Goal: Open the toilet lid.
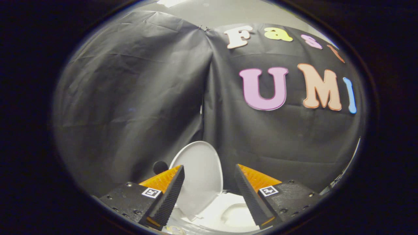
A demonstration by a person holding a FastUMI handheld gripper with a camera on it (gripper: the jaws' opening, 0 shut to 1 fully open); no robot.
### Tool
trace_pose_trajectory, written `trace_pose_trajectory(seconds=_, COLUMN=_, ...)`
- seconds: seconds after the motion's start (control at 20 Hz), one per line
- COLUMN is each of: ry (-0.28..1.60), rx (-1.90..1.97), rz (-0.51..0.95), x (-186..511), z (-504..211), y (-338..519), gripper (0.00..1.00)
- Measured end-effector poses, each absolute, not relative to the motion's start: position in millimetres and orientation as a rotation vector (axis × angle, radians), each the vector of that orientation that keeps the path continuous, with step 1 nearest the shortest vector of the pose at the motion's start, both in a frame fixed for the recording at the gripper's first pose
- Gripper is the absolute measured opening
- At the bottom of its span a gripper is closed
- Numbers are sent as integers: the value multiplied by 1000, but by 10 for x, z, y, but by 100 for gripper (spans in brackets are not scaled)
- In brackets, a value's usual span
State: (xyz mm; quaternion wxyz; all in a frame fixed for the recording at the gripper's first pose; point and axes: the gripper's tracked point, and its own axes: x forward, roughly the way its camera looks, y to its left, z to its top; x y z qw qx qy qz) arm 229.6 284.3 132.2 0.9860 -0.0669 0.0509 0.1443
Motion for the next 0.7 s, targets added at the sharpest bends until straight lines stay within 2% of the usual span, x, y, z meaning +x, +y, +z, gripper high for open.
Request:
trace_pose_trajectory(seconds=0.2, ry=10, rx=-117, rz=250, x=2206, z=1519, y=2168, gripper=95)
trace_pose_trajectory(seconds=0.7, ry=-103, rx=-94, rz=0, x=1844, z=1525, y=-221, gripper=96)
